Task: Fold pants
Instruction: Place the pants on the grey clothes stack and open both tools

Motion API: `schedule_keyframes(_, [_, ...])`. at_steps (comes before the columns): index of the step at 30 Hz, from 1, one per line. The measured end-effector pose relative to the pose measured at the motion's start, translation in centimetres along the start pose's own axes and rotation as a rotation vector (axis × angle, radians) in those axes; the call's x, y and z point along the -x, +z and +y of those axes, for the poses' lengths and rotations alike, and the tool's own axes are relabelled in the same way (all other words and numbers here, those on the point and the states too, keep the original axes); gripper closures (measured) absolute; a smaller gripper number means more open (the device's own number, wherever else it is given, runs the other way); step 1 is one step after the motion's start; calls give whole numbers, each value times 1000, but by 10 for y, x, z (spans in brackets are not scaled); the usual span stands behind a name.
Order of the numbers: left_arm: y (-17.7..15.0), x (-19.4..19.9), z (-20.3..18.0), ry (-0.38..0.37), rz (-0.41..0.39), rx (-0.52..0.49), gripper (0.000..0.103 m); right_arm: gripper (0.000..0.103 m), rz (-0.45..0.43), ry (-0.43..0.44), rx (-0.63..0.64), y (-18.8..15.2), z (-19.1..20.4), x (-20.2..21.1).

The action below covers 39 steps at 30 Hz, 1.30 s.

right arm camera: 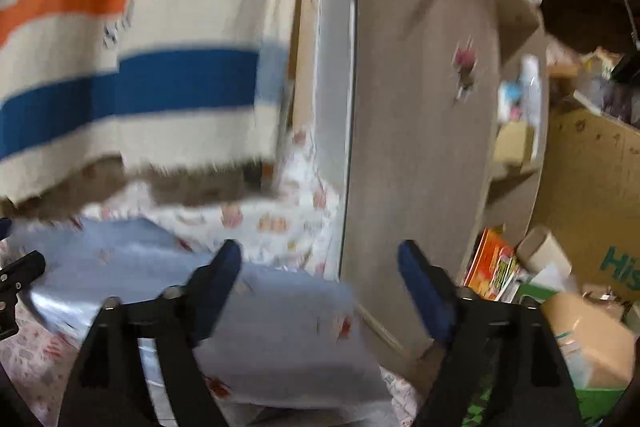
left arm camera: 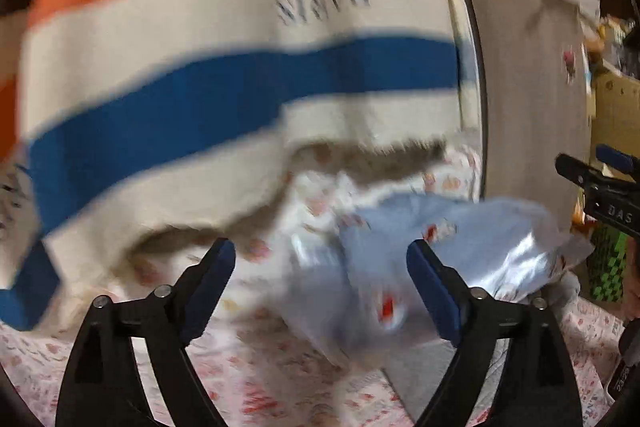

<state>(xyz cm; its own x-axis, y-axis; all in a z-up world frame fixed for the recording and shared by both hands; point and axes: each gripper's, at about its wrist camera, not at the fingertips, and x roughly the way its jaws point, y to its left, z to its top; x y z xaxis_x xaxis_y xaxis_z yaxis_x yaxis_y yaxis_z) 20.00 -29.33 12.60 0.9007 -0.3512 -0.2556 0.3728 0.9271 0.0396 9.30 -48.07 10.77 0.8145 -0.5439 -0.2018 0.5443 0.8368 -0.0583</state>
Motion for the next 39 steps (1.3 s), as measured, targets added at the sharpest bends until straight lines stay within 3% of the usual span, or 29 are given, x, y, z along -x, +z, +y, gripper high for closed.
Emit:
schedule_keyframes(3, [8, 38, 17, 15, -90, -12, 7, 12, -38, 46, 0, 14, 5, 27])
schedule_keyframes(4, [10, 49, 22, 18, -114, -13, 4, 2, -54, 69, -2, 18, 9, 37])
schedule_keyframes(7, [11, 81, 40, 31, -172, 8, 1, 1, -107, 117, 0, 25, 26, 65])
schedule_keyframes(11, [3, 109, 60, 83, -182, 30, 1, 1, -140, 212, 6, 27, 51, 99])
schedule_keyframes(14, [-17, 130, 72, 95, -197, 35, 1, 1, -179, 232, -18, 19, 62, 118])
schedule_keyframes(18, [-45, 150, 78, 131, -237, 5, 1, 1, -151, 259, -16, 0, 80, 124])
schedule_keyframes(25, [-89, 134, 102, 141, -152, 78, 1, 1, -78, 300, 72, -51, 120, 113])
schedule_keyframes(31, [-124, 106, 126, 210, -56, 107, 1, 1, -31, 325, 67, -74, 137, 101])
schedule_keyframes(36, [-132, 97, 135, 188, -7, 157, 1, 1, -22, 340, 72, -88, 149, 92])
schedule_keyframes(39, [-133, 90, 137, 241, 43, 168, 1, 1, 20, 381, 105, -94, 154, 87])
